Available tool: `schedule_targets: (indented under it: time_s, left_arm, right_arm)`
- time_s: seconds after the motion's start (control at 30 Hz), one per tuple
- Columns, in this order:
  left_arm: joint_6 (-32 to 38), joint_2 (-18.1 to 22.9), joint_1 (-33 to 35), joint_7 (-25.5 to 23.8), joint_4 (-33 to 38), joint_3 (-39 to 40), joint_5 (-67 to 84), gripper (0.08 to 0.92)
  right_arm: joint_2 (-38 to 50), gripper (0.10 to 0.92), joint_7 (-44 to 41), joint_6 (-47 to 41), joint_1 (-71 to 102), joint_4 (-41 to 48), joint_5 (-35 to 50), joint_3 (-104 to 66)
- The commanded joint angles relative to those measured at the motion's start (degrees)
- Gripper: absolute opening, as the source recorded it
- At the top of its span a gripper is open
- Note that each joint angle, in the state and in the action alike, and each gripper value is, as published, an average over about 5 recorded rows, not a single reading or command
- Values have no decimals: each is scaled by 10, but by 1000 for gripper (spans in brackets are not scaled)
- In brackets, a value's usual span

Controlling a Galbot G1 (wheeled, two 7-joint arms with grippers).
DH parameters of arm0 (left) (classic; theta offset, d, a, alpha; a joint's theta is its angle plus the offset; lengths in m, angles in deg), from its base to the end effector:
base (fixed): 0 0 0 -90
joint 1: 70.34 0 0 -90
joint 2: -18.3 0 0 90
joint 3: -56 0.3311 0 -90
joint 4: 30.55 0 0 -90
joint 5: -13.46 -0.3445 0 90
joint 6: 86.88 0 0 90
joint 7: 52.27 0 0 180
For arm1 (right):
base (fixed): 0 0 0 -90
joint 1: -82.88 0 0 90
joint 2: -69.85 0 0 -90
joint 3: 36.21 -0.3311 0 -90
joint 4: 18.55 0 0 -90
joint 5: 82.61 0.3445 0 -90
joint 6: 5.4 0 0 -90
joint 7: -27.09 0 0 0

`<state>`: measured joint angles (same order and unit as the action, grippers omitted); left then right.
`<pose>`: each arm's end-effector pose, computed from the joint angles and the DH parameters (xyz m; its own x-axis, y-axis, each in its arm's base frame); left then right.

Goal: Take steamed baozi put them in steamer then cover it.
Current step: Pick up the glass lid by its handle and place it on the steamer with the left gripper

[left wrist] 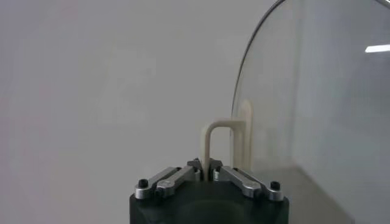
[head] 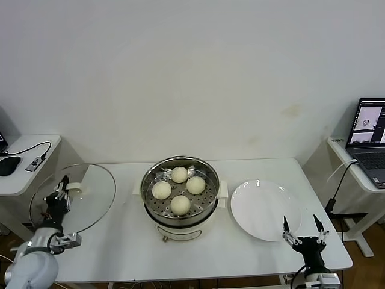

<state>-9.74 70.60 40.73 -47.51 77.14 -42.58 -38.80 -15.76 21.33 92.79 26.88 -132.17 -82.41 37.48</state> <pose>0.2492 0.1772 -0.2559 -0.9874 -0.1491 -0.0524 -0.0496 -0.0227 0.9985 0.1473 -0.1032 -0.3234 -0.9945 0.1010 0.0266 0.0931 0.9726 -0.2130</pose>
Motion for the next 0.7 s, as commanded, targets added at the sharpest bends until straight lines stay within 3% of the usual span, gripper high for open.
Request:
schedule_targets:
  time_s: [0.03,0.33,0.7]
  left_arm:
    - [-134,-87,-48,-72,144,106,80,140]
    - [-244,-88,-191,-110,172,299,50,140]
    - [-283,19,-321,-193,114,440,-41,140]
  right_arm:
    - [-10,823,5,2,1,-4,-35,4]
    - [-37,823,30,-2,-2,4,-41,17]
    - [-49,823,70,-13,-2,5,-74,24]
